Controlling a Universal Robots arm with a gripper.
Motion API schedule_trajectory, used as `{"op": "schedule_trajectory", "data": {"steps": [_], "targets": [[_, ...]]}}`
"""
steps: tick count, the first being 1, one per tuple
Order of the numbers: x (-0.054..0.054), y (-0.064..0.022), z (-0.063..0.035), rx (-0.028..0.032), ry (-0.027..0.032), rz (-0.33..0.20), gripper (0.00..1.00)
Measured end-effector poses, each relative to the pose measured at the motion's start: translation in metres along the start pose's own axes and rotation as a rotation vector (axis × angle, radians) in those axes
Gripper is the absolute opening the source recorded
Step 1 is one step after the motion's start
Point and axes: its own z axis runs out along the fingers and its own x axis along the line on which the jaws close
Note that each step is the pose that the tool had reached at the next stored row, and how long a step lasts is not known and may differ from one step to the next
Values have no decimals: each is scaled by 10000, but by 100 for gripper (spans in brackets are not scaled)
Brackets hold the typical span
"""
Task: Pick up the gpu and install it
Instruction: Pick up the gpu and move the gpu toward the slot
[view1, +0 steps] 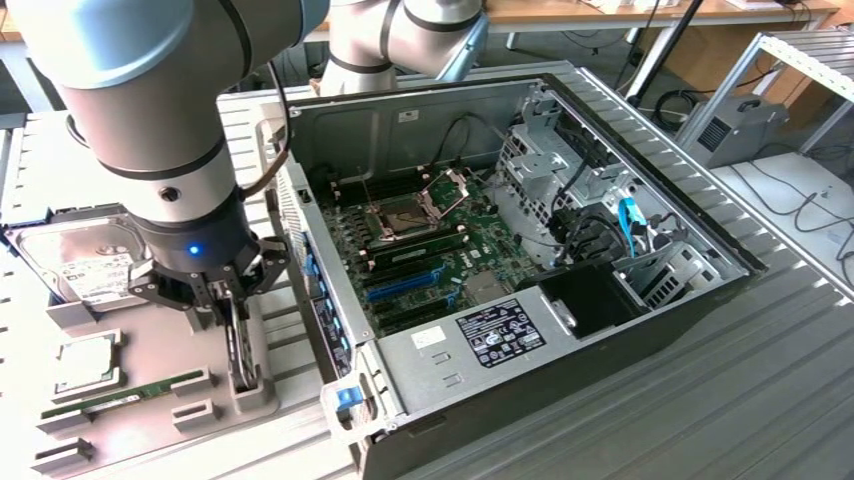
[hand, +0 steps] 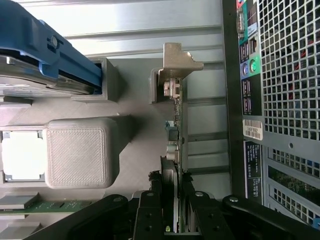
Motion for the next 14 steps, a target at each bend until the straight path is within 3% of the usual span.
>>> {"op": "schedule_trajectory", "data": {"steps": [14], "targets": [[-1,0,-36,-1,0,0,26]]}}
